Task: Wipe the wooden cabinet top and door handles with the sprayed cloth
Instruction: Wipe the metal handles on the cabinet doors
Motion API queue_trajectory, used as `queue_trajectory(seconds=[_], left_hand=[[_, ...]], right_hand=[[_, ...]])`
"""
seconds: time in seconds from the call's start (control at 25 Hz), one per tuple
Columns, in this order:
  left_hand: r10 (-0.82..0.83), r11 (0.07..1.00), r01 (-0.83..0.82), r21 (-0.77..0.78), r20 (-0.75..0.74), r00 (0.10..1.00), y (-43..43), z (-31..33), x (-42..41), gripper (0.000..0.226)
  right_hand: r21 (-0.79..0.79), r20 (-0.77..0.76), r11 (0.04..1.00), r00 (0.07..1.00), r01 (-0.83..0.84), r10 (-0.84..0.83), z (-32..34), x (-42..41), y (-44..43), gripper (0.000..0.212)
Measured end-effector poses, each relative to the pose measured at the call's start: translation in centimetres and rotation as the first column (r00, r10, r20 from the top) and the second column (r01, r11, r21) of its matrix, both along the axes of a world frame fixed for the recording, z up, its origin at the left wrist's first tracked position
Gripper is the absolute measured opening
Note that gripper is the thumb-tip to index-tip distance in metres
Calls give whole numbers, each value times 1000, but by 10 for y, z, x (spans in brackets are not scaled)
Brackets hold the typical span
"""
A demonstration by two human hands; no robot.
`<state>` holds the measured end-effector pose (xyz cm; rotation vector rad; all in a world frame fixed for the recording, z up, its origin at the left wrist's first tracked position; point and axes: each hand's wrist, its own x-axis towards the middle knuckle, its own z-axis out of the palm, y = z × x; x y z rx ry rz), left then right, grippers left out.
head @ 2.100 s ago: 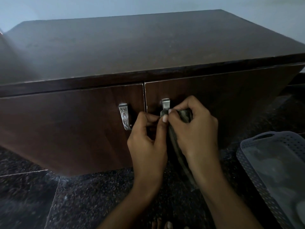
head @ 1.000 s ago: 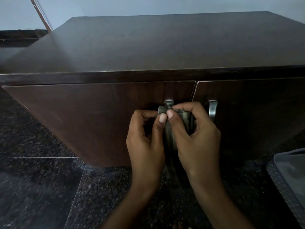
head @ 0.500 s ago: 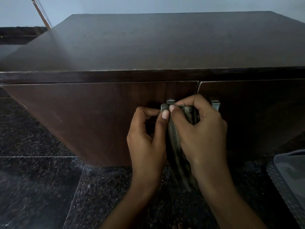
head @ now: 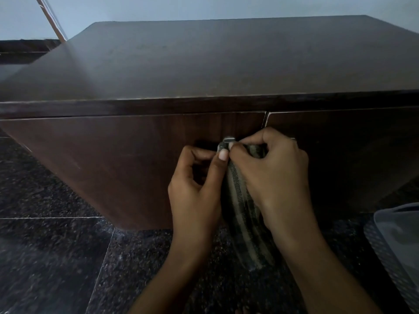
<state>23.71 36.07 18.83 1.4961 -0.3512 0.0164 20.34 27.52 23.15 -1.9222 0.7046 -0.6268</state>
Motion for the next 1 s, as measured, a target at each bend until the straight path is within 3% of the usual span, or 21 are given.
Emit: queue_trajectory(seconds=[0.16,0.36,0.52,0.84,1.0], left_hand=[[11,1000,-11,21,-4,1000,3,-12,-9,12],[81,996,-84,30,98,992,1,-31,-13,8],[111,993,-115,28,121,986,-2,-44,-13,9],[124,990,-129,52,81,989,-5,-56,-9,8],[134,987,-140,76,79,988,-7,-59,-7,13]], right_hand=[[19,29,1000,1000,-13,12,-14,-8,5,9],[-111,259,993,966,44,-14,-45,-11,17,12],[-126,357,990,934,56,-7,-65,-12,19,17],[-74,288,997,956,-28,48,-77,-14,11,11],[-129,240,991,969,-21,52,-77,-10,9,7]])
